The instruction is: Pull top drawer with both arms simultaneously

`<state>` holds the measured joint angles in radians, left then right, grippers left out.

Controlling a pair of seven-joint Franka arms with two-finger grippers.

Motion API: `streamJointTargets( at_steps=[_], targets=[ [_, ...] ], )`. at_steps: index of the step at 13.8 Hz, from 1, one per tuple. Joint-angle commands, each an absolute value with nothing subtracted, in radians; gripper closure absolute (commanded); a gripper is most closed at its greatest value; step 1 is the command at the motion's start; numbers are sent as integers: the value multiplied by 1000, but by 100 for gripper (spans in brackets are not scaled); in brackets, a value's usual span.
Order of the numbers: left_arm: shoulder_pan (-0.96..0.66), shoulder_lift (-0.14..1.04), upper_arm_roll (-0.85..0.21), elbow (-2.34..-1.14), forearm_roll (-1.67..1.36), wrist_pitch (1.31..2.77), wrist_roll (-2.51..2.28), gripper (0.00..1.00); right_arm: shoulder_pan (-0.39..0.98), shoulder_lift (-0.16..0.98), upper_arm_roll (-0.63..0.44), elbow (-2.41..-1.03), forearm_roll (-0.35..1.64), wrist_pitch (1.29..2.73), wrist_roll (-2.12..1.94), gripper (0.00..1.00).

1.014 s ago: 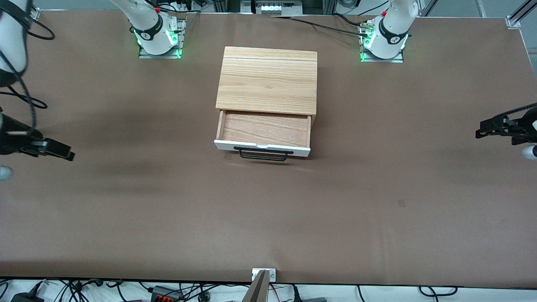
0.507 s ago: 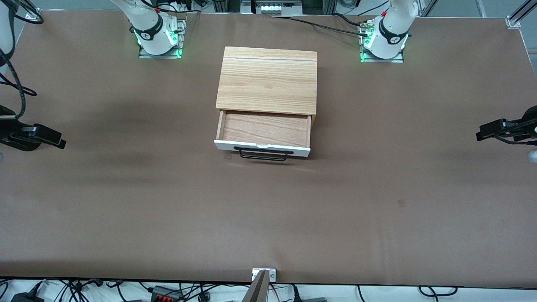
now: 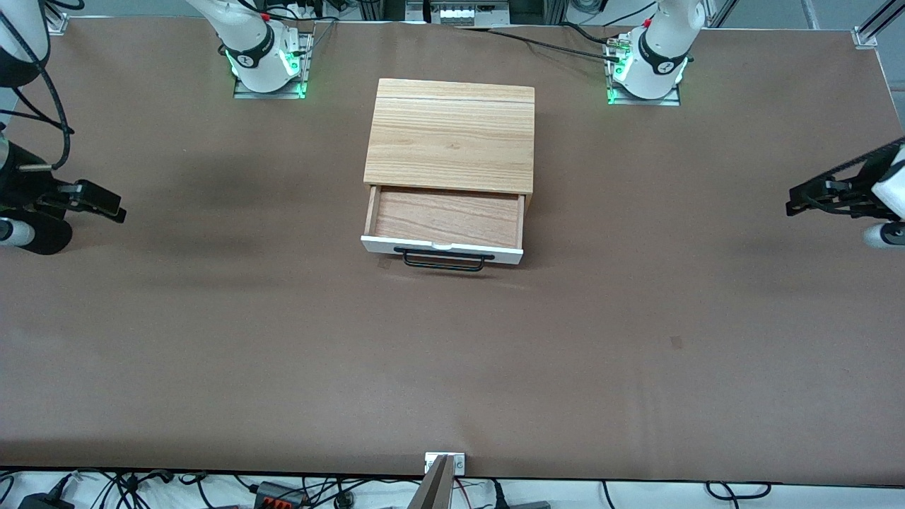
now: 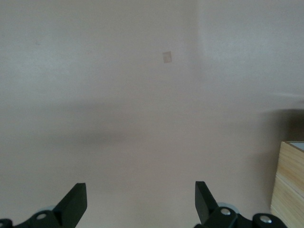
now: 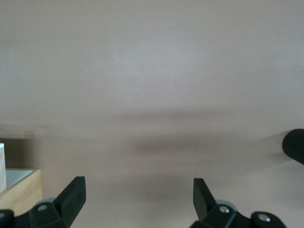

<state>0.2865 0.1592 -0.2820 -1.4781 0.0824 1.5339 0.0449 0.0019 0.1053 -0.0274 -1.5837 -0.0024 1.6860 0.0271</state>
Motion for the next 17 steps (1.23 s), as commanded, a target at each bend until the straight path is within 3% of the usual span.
streamJointTargets(
  at_steps=[1,17],
  targets=[
    [299,43,-287,-1643,95,1611,35,0,-3,-3,-23,-1755,-11,1772,31,0],
    [301,61,-275,-1588,55,1591,44,0,-64,31,23,-1681,-6,1758,9,0]
  ],
)
